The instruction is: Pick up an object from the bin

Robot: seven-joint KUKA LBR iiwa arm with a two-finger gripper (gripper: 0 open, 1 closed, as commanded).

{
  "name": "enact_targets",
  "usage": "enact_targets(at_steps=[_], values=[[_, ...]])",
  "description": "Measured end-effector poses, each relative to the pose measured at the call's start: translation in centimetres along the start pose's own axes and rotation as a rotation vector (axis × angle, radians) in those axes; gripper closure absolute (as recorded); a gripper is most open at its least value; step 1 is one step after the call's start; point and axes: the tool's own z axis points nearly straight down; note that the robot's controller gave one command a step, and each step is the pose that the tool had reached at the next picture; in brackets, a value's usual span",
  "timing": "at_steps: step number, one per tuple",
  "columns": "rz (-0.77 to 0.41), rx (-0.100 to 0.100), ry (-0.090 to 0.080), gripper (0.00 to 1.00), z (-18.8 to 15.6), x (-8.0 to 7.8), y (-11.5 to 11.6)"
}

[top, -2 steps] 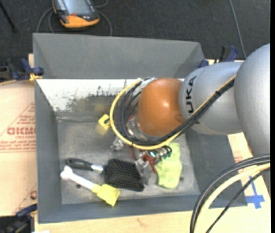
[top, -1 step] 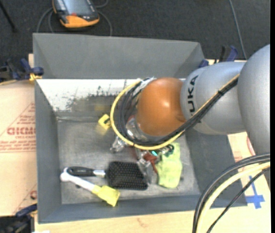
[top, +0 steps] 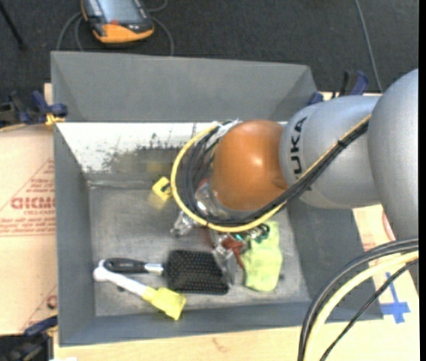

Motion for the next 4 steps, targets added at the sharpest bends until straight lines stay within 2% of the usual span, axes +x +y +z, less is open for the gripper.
enact_targets(at_steps=[1, 2, 3, 4], values=[[-0.304, -0.010, 0.025, 1.00, -0.1, -1.6, -1.3], [-0.303, -0.009, 0.024, 1.00, -0.1, -1.7, -1.4], [-0.341, 0.001, 0.001, 1.00, -9.0, -1.2, 4.0], [-0.340, 0.001, 0.002, 1.00, -9.0, -1.2, 4.0]])
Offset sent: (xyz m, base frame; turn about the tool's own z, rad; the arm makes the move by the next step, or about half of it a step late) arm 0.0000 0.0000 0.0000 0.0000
